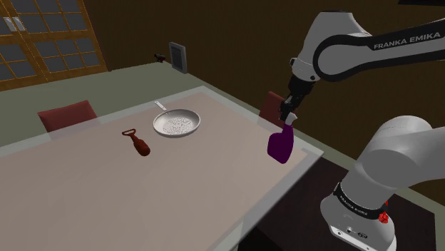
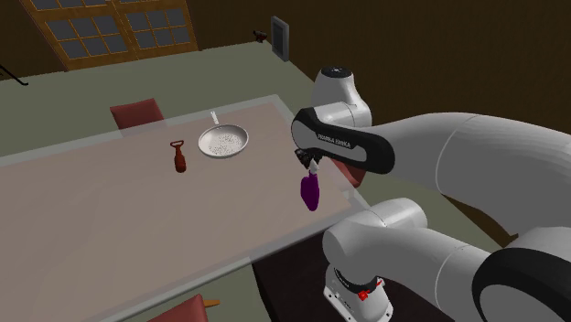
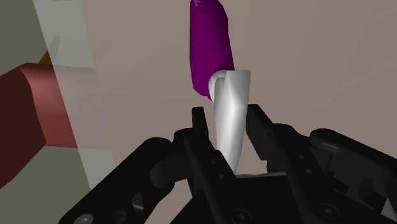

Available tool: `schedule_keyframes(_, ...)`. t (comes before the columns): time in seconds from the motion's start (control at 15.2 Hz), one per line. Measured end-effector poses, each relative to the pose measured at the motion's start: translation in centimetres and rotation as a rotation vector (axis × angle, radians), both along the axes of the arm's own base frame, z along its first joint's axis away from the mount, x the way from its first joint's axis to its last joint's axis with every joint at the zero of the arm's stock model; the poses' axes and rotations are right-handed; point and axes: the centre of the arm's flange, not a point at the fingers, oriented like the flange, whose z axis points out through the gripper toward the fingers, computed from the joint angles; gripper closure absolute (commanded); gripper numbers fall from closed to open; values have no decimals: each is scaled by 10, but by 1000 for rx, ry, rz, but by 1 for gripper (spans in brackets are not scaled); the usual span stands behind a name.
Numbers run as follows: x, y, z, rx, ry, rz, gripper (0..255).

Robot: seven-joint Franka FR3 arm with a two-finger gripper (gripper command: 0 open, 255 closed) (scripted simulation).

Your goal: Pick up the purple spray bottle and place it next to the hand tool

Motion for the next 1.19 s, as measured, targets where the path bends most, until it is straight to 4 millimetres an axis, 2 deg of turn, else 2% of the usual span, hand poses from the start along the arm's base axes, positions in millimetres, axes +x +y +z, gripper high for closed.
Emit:
schedule_keyframes(0.53, 0, 0, 0, 0, 0, 0, 255)
schedule_keyframes(1.19, 0, 0, 47, 0, 0, 0, 255)
